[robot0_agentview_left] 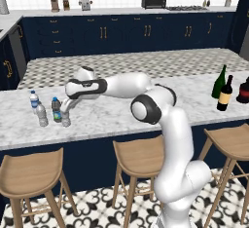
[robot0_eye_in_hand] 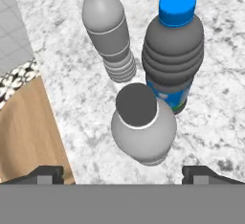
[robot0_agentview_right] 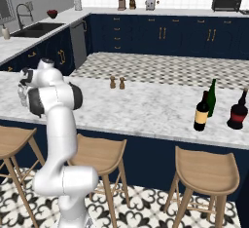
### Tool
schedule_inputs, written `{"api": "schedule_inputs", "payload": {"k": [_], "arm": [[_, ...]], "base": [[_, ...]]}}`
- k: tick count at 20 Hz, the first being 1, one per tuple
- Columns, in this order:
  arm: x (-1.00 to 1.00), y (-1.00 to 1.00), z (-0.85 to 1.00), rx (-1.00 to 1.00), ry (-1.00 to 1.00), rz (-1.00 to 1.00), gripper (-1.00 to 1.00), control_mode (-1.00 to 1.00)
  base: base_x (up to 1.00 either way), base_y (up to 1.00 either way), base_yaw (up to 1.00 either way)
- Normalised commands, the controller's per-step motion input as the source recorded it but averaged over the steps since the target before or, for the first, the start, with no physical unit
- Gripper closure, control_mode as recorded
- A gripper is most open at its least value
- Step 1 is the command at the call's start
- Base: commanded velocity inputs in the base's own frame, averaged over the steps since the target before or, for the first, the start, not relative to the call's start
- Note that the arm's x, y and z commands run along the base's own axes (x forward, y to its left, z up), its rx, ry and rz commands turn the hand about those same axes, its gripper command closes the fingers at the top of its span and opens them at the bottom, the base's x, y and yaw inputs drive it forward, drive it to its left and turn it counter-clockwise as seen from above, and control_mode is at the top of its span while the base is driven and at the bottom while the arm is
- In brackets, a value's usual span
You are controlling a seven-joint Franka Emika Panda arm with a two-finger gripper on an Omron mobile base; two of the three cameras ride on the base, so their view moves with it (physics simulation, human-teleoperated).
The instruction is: Move the plastic bottles in the middle to the plastics group, and the glass bottles in the middle to the glass group.
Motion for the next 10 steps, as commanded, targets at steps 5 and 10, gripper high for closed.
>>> {"api": "schedule_inputs", "payload": {"k": [5,10], "arm": [[-0.30,-0.37,0.00,0.01,-0.02,-0.05,-1.00,-1.00],[-0.65,-0.52,0.02,0.01,0.00,-0.08,-1.00,-1.00]], "base": [[0.00,0.00,0.00],[0.00,0.00,0.00]]}}
